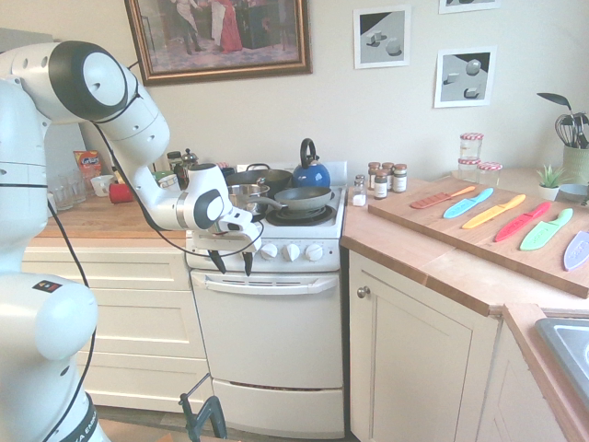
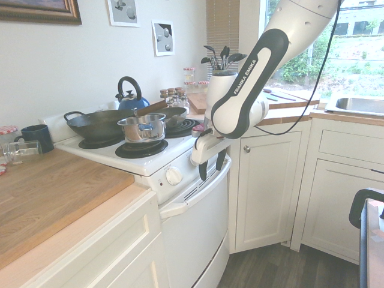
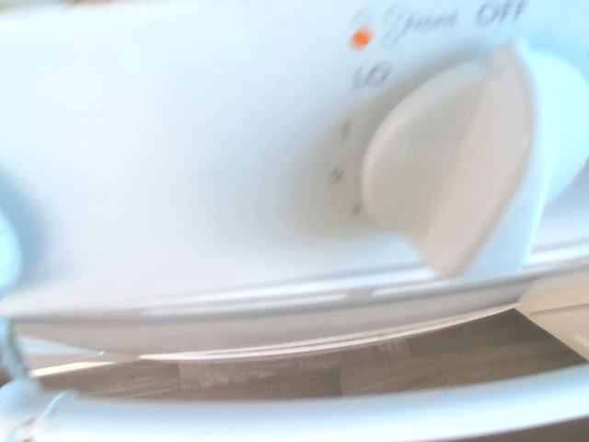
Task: Open the oven
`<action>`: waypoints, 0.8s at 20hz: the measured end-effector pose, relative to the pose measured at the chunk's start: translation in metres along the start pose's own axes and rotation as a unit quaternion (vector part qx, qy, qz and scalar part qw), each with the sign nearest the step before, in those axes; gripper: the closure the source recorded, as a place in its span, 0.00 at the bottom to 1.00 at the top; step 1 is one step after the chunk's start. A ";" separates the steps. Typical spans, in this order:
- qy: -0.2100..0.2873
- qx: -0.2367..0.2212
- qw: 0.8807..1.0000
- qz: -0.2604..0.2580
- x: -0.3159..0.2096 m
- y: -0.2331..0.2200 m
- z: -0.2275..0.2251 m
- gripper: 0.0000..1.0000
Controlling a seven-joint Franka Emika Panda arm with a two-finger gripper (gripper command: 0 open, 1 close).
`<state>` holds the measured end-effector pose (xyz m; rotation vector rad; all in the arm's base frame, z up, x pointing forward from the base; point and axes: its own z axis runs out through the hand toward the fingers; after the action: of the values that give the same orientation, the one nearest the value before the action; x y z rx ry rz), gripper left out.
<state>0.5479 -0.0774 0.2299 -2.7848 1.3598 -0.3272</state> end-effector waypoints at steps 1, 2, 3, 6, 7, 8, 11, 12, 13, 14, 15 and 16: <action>-0.004 -0.003 1.000 0.001 0.003 0.000 0.008 0.00; -0.009 -0.005 1.000 0.003 0.005 0.001 0.019 0.00; -0.013 -0.007 1.000 0.003 0.008 0.001 0.029 0.00; -0.015 0.000 1.000 0.003 0.019 -0.004 0.044 0.00; -0.015 0.002 1.000 0.001 0.023 -0.006 0.047 0.00; -0.017 0.002 1.000 -0.002 0.025 -0.007 0.052 0.00; -0.020 0.000 1.000 -0.018 0.030 -0.012 0.066 0.00; -0.022 -0.002 0.999 -0.025 0.031 -0.013 0.069 0.00; -0.027 -0.006 0.999 -0.032 0.030 -0.013 0.073 0.00; -0.032 -0.010 0.999 -0.039 0.029 -0.010 0.076 0.00; -0.032 -0.011 0.998 -0.047 0.029 -0.008 0.077 0.00; -0.031 -0.009 0.998 -0.052 0.030 -0.005 0.077 0.00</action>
<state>0.5848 -0.1028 0.1606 -2.8606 1.2158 -0.2283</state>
